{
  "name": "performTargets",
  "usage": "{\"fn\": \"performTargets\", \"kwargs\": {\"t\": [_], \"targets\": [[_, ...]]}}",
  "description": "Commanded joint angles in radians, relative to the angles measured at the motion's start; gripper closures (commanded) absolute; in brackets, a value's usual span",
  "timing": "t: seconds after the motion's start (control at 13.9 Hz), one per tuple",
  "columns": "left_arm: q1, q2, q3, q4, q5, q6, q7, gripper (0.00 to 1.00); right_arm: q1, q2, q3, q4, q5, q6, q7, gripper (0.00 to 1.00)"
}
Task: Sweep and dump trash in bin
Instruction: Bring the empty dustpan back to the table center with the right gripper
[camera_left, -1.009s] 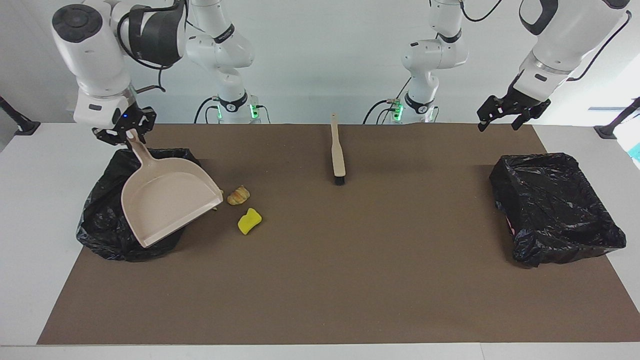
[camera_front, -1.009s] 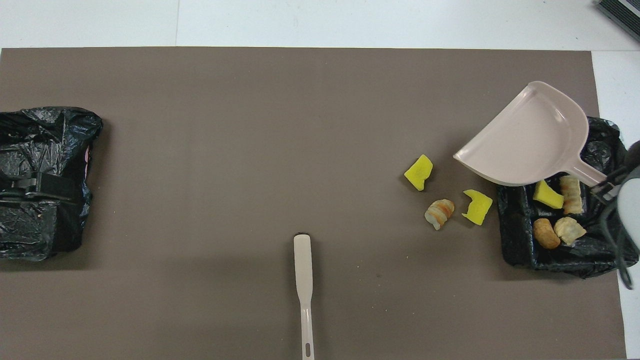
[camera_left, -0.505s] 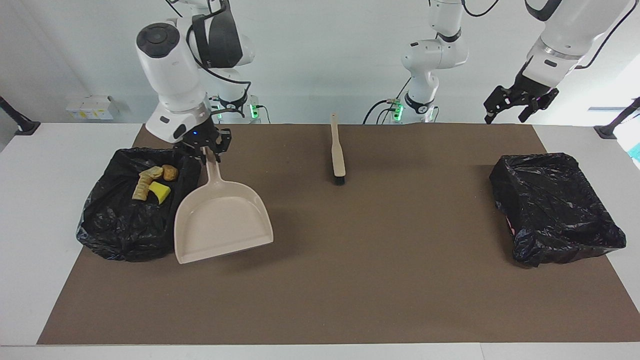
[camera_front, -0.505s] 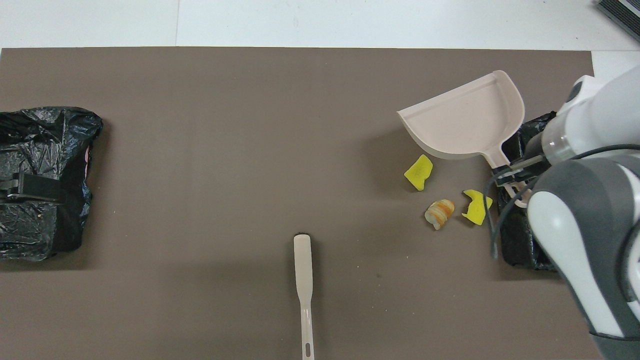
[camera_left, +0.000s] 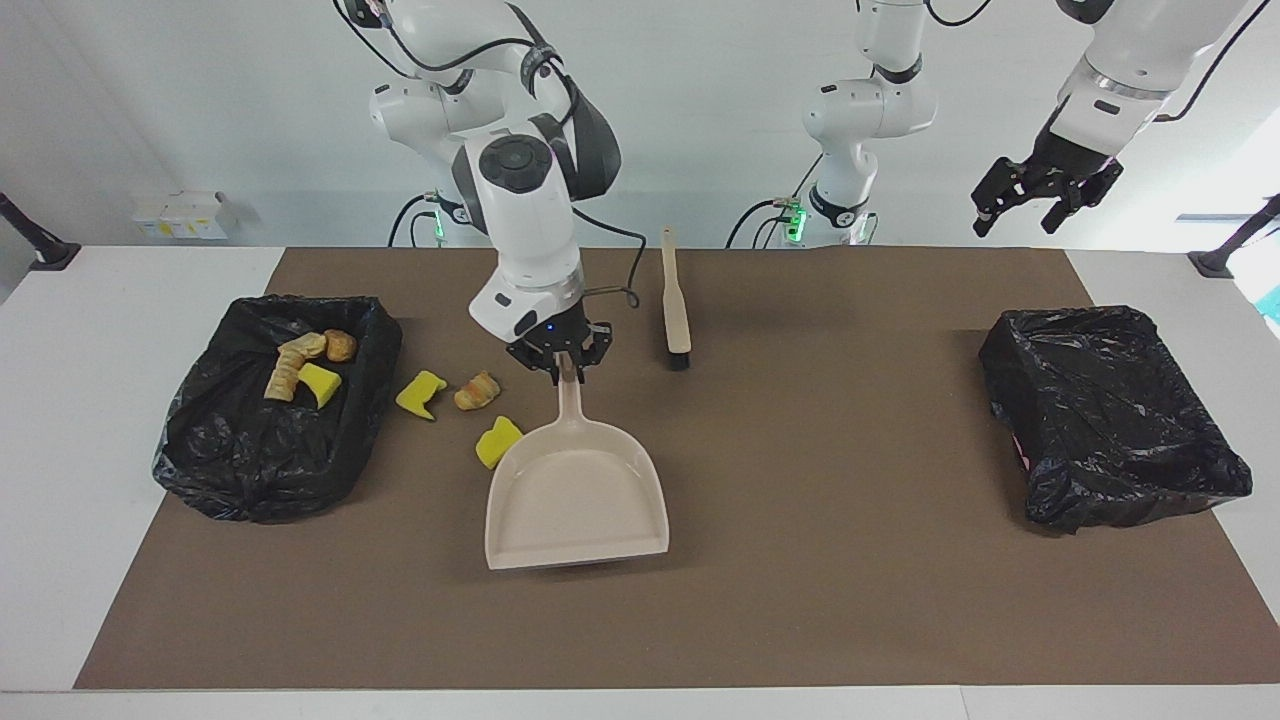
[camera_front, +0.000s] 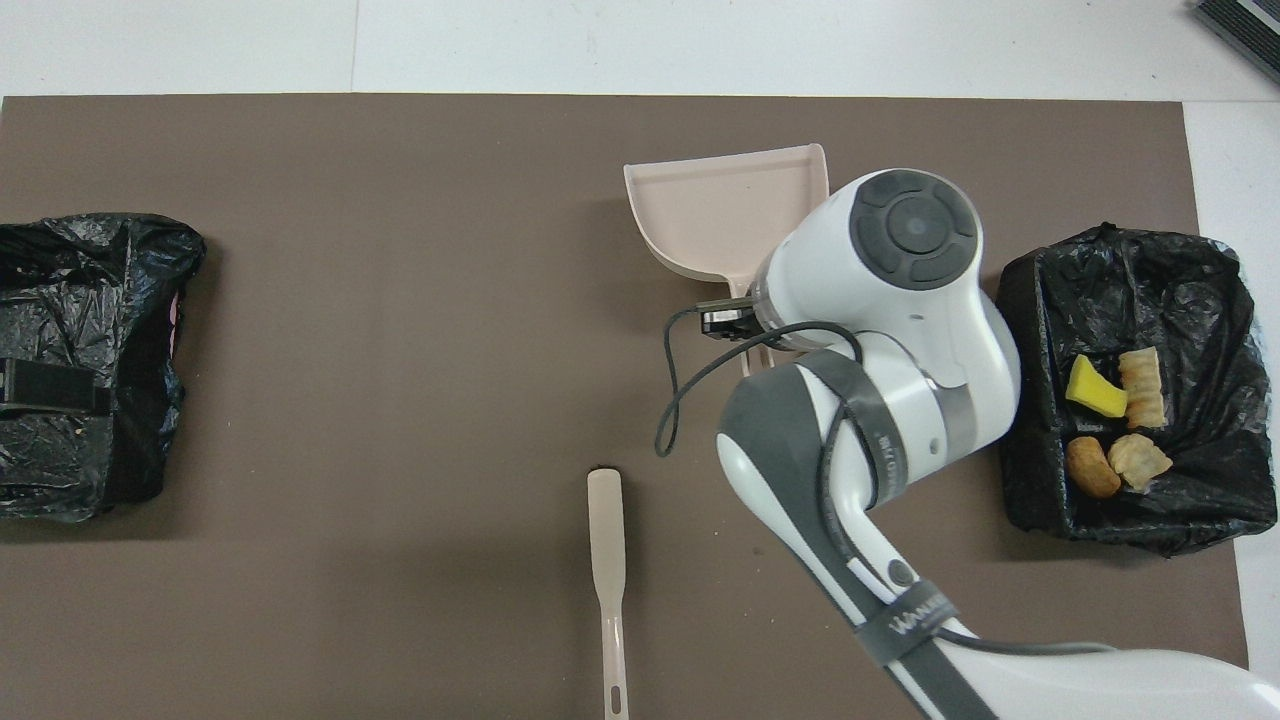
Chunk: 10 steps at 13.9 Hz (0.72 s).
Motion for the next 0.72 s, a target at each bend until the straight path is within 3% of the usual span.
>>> {"fn": "performTargets", "kwargs": {"t": [0.0, 0.29, 0.5, 0.58, 0.65], "targets": [[0.004, -0.006, -0.003, -0.001, 0.015, -0.012, -0.003, 0.00, 0.059, 0.126, -0.008, 0.119, 0.016, 0.040, 0.090, 1.00], [0.017, -0.006, -0.001, -0.001, 0.016, -0.012, 0.002, 0.00, 0.139, 0.255, -0.011, 0.162, 0.009, 0.161, 0.188, 1.00], [0.017, -0.006, -0.001, -0.001, 0.015, -0.012, -0.003, 0.00, 0.139, 0.257, -0.008, 0.159, 0.022, 0.170, 0.197, 1.00], [0.017, -0.006, -0.001, -0.001, 0.015, -0.012, -0.004, 0.00, 0.139, 0.255, -0.008, 0.159, 0.020, 0.169, 0.197, 0.95], [0.017, -0.006, -0.001, -0.001, 0.016, -0.012, -0.004, 0.00, 0.139, 0.254, -0.009, 0.159, 0.009, 0.167, 0.191, 0.01]]}}
